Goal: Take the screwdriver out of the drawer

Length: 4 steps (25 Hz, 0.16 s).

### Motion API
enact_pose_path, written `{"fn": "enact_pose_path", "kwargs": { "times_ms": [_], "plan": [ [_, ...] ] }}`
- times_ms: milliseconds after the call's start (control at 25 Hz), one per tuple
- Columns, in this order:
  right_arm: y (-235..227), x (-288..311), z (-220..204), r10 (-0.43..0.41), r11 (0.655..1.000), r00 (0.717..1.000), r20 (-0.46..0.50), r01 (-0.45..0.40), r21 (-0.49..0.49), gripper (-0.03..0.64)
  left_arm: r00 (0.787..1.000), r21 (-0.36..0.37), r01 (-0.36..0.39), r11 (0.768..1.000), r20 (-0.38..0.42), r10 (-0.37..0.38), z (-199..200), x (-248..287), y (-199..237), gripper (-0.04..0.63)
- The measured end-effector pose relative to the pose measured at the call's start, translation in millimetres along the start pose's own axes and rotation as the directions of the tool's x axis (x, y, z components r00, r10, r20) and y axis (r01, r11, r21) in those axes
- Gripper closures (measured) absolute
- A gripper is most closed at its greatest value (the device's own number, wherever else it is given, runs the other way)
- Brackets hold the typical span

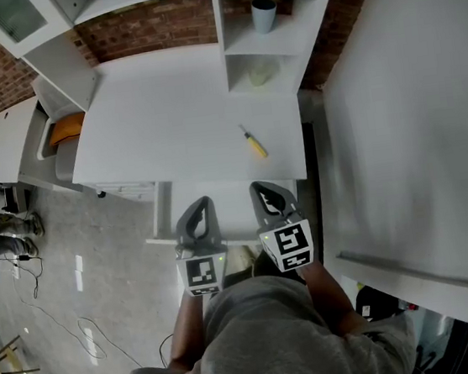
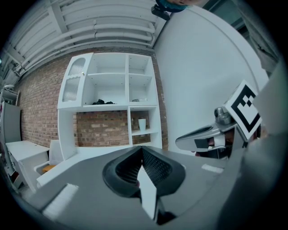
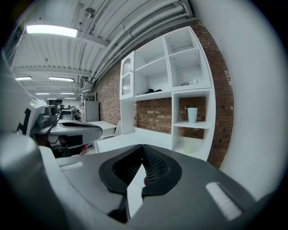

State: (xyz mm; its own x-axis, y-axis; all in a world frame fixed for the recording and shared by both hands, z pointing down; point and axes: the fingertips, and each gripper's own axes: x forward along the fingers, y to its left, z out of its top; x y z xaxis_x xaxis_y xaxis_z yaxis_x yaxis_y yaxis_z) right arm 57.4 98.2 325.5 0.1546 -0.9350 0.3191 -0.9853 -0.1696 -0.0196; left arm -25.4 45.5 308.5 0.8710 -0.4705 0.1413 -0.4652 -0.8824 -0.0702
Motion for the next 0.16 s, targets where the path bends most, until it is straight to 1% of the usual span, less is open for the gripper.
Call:
{"fn": "enact_pose_path", "kwargs": {
  "times_ms": [160],
  "plan": [
    [0.0, 0.4, 0.4, -0.003, 1.0, 1.0, 0.0, 0.003, 0.001, 0.614, 1.0, 0.003, 0.003, 1.0, 0.002, -0.003, 0.6, -0.1, 1.4, 0.584]
  ]
}}
